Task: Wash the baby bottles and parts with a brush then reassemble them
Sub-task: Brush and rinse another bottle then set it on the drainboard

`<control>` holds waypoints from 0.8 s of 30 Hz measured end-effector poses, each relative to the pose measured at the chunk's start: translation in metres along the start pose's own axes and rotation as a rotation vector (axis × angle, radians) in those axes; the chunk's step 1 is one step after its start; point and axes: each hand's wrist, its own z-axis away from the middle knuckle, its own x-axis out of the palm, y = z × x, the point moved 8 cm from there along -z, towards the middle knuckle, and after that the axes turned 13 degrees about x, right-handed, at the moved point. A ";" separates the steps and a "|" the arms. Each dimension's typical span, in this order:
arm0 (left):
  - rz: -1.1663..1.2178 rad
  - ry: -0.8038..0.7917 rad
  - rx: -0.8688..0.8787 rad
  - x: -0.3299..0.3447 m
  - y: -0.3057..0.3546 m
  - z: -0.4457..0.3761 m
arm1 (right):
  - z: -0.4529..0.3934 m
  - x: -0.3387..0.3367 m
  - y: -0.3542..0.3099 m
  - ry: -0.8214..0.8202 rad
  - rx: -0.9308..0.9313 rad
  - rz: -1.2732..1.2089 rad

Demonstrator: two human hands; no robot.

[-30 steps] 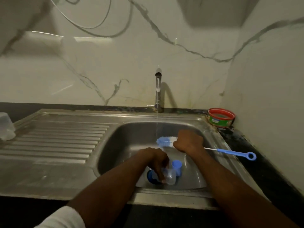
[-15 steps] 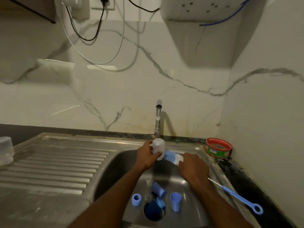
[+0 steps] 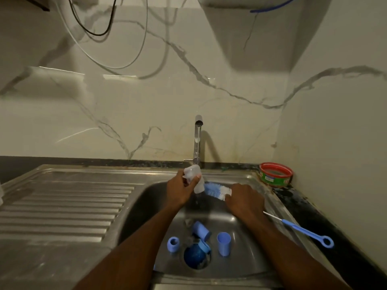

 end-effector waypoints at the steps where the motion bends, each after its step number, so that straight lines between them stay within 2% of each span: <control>1: -0.003 -0.024 0.008 0.003 0.002 0.000 | 0.001 -0.001 0.001 -0.007 0.007 -0.006; 9: -0.088 -0.173 0.032 0.021 0.004 0.006 | 0.002 -0.009 0.006 0.007 0.038 -0.079; 14: -0.111 -0.160 -0.002 0.017 -0.002 0.005 | 0.007 -0.031 -0.007 0.171 -0.015 -0.102; 17: -0.071 -0.171 0.075 0.017 0.004 0.006 | 0.013 -0.027 -0.023 0.156 -0.103 -0.068; 21: -0.056 -0.319 0.214 0.030 0.019 0.009 | 0.009 -0.027 -0.035 0.170 -0.144 -0.142; 24: -0.052 -0.185 0.218 0.017 0.021 0.004 | 0.005 -0.027 -0.032 0.185 -0.140 -0.151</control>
